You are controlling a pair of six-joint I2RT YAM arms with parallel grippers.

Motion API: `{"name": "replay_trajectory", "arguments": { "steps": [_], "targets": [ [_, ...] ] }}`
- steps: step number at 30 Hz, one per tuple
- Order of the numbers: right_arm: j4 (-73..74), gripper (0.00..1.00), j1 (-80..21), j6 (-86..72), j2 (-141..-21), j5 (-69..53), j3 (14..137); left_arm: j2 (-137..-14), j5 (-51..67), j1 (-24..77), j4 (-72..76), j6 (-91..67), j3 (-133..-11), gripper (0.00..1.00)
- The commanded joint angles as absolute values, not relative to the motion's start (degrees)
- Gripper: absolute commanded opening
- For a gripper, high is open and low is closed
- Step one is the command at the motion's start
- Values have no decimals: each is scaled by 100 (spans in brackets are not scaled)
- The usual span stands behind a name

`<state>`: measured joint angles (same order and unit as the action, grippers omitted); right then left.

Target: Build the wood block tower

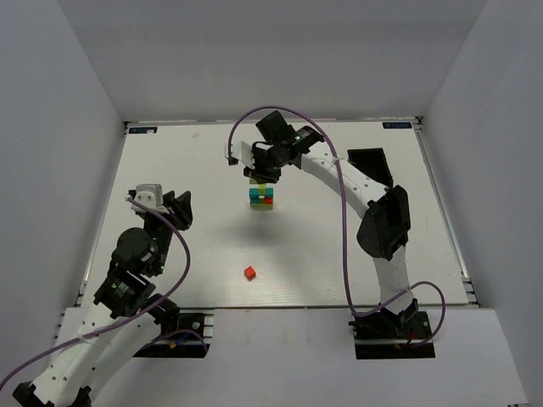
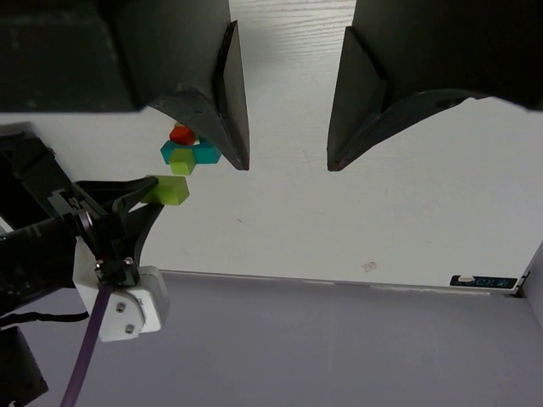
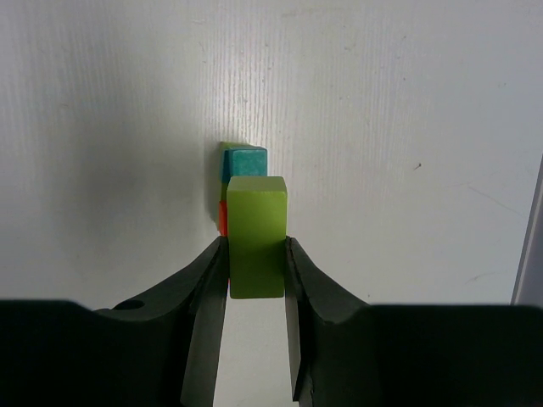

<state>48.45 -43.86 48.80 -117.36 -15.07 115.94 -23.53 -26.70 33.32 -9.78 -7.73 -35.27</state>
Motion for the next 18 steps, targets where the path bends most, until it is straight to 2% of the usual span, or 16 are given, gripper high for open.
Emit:
{"name": "replay_trajectory", "arguments": {
  "steps": [1,18],
  "targets": [
    [5423,0,-4236,5203,-11961,-1881,12155,-2426,-2505,3296,-888,-729,-3498,52],
    [5572,0,-3832,5317,-12393,-2610,12507,-2479,-2399,3296,-888,-677,-3498,52]
  ]
}}
